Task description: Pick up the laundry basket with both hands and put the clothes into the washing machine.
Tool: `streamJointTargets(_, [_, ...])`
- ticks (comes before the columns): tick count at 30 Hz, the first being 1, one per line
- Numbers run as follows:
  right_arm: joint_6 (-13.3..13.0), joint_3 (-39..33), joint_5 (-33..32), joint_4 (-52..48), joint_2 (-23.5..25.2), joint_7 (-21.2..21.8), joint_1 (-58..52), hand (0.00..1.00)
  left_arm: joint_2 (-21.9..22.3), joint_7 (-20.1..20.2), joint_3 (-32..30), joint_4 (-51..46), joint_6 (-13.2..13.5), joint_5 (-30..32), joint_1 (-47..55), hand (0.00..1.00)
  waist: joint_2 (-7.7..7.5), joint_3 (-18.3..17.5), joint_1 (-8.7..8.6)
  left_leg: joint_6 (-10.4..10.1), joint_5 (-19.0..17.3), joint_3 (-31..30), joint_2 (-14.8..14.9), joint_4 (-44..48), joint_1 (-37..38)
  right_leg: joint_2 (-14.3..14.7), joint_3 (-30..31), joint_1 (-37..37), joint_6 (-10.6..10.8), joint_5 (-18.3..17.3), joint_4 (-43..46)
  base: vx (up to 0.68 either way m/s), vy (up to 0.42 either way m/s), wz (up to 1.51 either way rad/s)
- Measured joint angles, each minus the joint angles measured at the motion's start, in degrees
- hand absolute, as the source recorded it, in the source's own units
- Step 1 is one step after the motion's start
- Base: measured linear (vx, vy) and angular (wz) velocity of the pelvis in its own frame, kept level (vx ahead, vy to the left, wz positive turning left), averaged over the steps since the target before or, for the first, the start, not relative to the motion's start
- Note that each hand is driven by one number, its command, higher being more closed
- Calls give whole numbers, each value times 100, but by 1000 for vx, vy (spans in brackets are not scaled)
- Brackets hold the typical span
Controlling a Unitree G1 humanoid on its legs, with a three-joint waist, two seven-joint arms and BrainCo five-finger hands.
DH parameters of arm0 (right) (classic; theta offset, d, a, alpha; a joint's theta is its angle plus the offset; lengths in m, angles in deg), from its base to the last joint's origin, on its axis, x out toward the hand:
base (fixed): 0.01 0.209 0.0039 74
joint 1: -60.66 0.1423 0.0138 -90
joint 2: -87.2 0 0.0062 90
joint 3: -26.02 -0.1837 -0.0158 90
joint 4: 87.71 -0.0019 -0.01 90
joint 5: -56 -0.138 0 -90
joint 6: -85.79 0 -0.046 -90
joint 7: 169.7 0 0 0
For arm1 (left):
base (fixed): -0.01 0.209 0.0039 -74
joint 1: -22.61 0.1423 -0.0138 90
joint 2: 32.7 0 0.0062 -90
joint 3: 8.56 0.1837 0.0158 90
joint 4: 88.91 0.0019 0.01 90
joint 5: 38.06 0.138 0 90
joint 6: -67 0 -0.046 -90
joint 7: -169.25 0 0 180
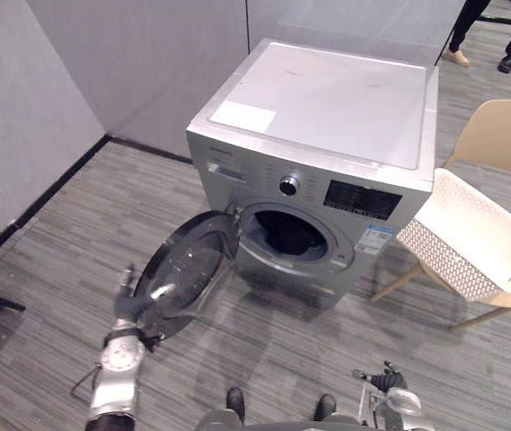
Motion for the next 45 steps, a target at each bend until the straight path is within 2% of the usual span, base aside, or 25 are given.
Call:
streamJointTargets(3, [4,32,4,0,6,53,9,0,-360,-41,2,823,-83,71,-330,0,-161,12,5,-1,-1,35,16,38,-212,14,32,-214,-29,28,0,5,-1,-5])
streamJointTargets(5, [7,144,7,-20,7,46,154,0,-644,-39,36,1279,-173,114,-679,0,-359,134,16,-3,-5,96,66,210,-596,49,125,-551,-144,117,9,-17,-5,-10])
streamJointTargets(7, [8,193,5,-60,34,39,270,0,-812,-35,148,1566,-218,137,-1024,0,-474,258,15,0,-45,144,115,452,-930,74,196,-782,-245,195,27,-52,0,-2])
streamJointTargets(9, [2,251,1,-231,47,23,293,0,-875,-17,367,1754,-262,278,-1414,0,-517,380,33,-9,-183,168,205,814,-1278,116,339,-1008,-329,286,74,-88,8,-6])
streamJointTargets(14, [-11,465,-12,-584,51,-76,299,0,-783,37,727,1837,-257,634,-2188,0,-472,555,54,-35,-631,229,510,1825,-2133,250,593,-1460,-256,358,128,-98,-15,-17])
streamJointTargets(16, [-6,473,-22,-635,51,-81,274,0,-764,43,758,1838,-255,729,-2381,0,-430,594,157,-69,-731,256,601,1976,-2251,302,643,-1562,-256,358,178,-87,-31,-19])
streamJointTargets(20, [-8,529,-49,-768,47,-84,340,0,-601,78,1194,1803,-160,939,-2422,0,-305,644,202,-93,-745,301,670,2068,-2274,312,677,-1602,-254,357,227,-57,-14,-9])
streamJointTargets(22, [-17,546,-48,-818,47,-85,369,0,-542,107,1458,1712,-152,982,-2310,0,-301,644,195,-93,-745,332,670,2067,-2244,307,706,-1608,-248,350,260,-38,-1,-7])
streamJointTargets(29, [-3,521,84,-749,46,-92,296,0,215,463,2423,869,29,1160,-1306,0,-250,600,157,-50,-718,471,460,1849,-1757,211,944,-1387,-119,267,304,5,24,-12])
streamJointTargets(31, [49,493,249,-617,40,-92,215,0,419,693,2788,678,38,1157,-977,0,-179,463,111,-41,-701,491,384,1671,-1581,172,959,-1282,-90,248,244,74,40,0])
streamJointTargets(32, [89,493,328,-544,42,-92,194,0,563,808,2997,586,55,1156,-805,0,-137,368,19,-36,-678,494,357,1603,-1549,161,956,-1270,-83,243,208,86,21,0])
streamJointTargets(37, [125,498,646,-394,41,-89,256,0,882,1095,3376,297,59,1116,-533,0,-39,310,-100,-71,-626,635,328,1280,-1117,198,1053,-991,-78,250,38,65,-3,-13])
streamJointTargets(38, [124,508,667,-395,41,-89,308,0,920,1087,3415,317,57,1099,-644,0,-4,299,-181,-73,-625,667,325,1254,-1081,205,1114,-1000,-80,251,33,15,-4,-26])
streamJointTargets(40, [127,510,672,-381,19,-93,363,0,1018,1042,3463,589,56,1093,-1143,0,42,325,-234,-72,-624,747,324,1243,-1101,206,1176,-1089,-89,275,45,-14,3,-26])
streamJointTargets(43, [127,594,655,-287,-16,-154,637,0,942,646,3455,1709,-50,1183,-2654,0,63,449,-401,-18,-589,1029,332,1315,-1397,205,1510,-1558,-113,459,121,-123,30,-47])
streamJointTargets(45, [118,709,614,-445,-14,-311,778,0,453,295,3397,2552,-226,1267,-4177,0,-58,691,-494,20,-569,1308,368,1449,-1782,210,1834,-2052,-103,691,110,-185,-1,-56])
